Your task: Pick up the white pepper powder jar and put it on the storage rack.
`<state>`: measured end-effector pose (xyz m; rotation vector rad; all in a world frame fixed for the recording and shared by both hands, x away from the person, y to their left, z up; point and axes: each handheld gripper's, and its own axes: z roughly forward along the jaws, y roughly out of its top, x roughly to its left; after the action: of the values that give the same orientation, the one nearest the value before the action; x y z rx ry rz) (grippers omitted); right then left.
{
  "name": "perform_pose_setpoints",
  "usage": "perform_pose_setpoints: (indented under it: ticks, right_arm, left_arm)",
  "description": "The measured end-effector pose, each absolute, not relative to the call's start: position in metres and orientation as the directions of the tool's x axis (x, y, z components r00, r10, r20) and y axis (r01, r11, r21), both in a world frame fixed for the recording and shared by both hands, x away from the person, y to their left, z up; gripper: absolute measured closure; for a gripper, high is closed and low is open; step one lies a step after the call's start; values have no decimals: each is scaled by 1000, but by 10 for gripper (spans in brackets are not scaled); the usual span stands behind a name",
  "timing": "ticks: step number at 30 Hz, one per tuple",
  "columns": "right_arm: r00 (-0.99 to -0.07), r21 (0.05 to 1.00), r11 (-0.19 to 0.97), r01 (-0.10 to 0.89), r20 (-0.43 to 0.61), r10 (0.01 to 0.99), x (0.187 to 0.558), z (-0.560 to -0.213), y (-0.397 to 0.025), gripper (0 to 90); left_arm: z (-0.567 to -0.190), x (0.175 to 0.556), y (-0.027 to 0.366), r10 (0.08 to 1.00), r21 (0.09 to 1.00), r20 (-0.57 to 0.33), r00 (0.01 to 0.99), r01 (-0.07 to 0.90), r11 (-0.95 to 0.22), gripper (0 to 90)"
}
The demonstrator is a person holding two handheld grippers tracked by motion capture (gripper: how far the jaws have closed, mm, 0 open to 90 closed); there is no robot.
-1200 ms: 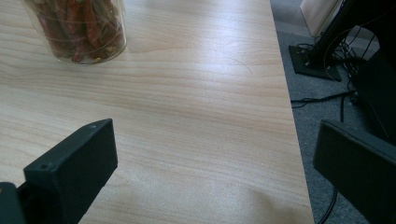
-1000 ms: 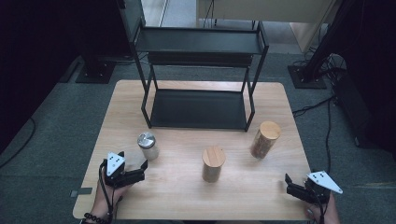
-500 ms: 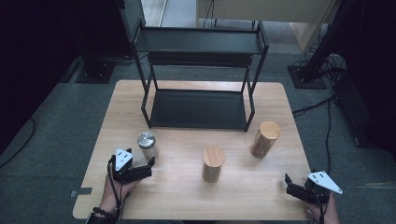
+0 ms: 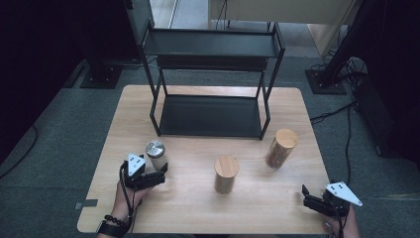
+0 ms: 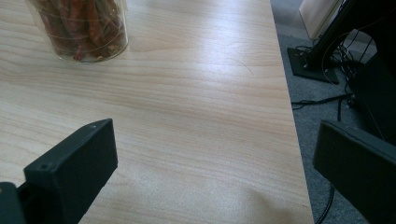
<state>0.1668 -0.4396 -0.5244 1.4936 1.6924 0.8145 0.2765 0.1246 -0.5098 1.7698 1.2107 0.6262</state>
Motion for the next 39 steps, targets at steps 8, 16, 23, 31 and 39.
perform_pose_setpoints:
  ticks: [8, 16, 23, 31, 39]
  right_arm:
    - [-64, 837, 125, 533, -107, 992, 167, -524, -440, 0]
    - [-64, 838, 125, 531, -107, 992, 166, -524, -440, 0]
    - [-65, 839, 126, 529, -108, 992, 166, -524, -439, 0]
    - [-66, 840, 126, 528, -108, 992, 166, -524, -439, 0]
    - [-63, 840, 124, 528, -107, 992, 166, -524, -439, 0]
  left_arm:
    - [-510, 282, 118, 914, 867, -70, 400, 478, -143, 67]
    - [-509, 289, 112, 920, 867, -67, 387, 478, -138, 115]
    - [-508, 292, 109, 932, 866, -50, 360, 480, -139, 205]
    - [-508, 293, 112, 933, 864, -73, 352, 490, -117, 285]
    - [-506, 294, 109, 938, 870, -56, 342, 478, -123, 300]
